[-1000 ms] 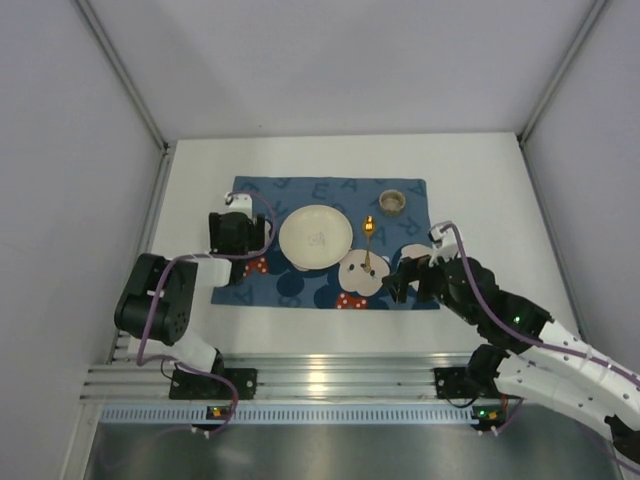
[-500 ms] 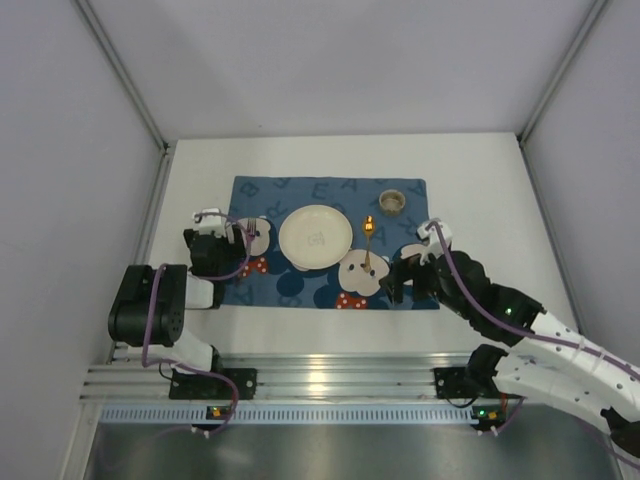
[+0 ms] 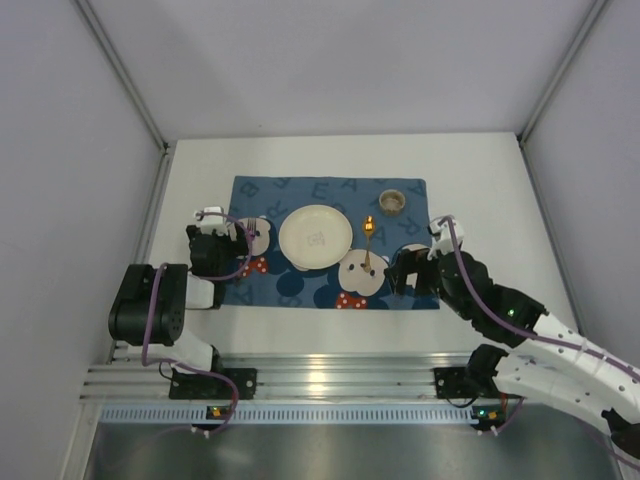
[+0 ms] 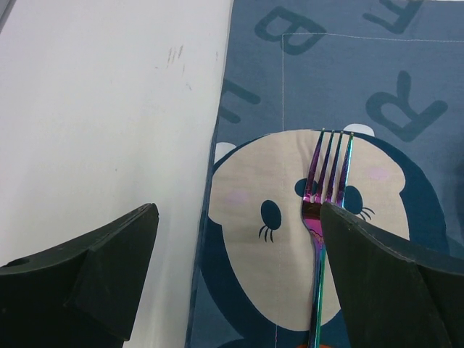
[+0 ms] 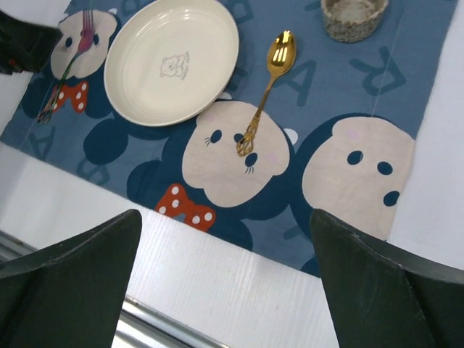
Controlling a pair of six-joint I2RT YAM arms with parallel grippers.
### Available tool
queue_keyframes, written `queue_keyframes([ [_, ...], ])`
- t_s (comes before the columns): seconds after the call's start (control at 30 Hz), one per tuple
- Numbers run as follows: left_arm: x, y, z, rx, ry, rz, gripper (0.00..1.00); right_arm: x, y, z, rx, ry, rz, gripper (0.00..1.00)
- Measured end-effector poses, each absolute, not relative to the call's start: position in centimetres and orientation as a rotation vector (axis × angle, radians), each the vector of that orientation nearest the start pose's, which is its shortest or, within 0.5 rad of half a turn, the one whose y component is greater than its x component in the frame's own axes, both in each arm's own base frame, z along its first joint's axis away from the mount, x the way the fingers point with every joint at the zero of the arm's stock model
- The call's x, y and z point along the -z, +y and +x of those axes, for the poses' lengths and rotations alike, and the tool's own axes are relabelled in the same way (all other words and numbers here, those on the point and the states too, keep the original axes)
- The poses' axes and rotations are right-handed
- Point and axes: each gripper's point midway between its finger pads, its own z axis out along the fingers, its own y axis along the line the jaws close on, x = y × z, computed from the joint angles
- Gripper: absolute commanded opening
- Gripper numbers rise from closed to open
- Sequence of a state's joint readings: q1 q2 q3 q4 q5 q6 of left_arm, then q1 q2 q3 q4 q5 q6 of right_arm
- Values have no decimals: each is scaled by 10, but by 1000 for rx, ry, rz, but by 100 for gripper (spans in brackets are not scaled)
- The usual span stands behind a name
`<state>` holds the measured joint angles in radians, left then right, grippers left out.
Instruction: Set the dinner table for one person
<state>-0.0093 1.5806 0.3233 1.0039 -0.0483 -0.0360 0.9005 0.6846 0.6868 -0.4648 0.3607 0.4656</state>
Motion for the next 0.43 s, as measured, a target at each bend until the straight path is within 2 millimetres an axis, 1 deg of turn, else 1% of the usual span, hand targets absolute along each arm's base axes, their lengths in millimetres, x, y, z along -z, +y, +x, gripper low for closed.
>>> queue_keyframes([
  [0.13, -60, 3, 386, -10, 1823, -57, 99, -201, 167, 206, -442, 2004, -150, 100],
  [0.27, -60, 3, 386, -9, 1822, -56, 99, -198, 160, 213, -367, 2002, -119, 100],
  [0.37, -61, 3, 387, -9, 1820, -56, 99, -196, 157, 218, -322, 2011, -108, 100],
  [0.43, -62, 3, 387, -8, 1816, -56, 99, -200, 157, 221, -309, 2006, -99, 100],
])
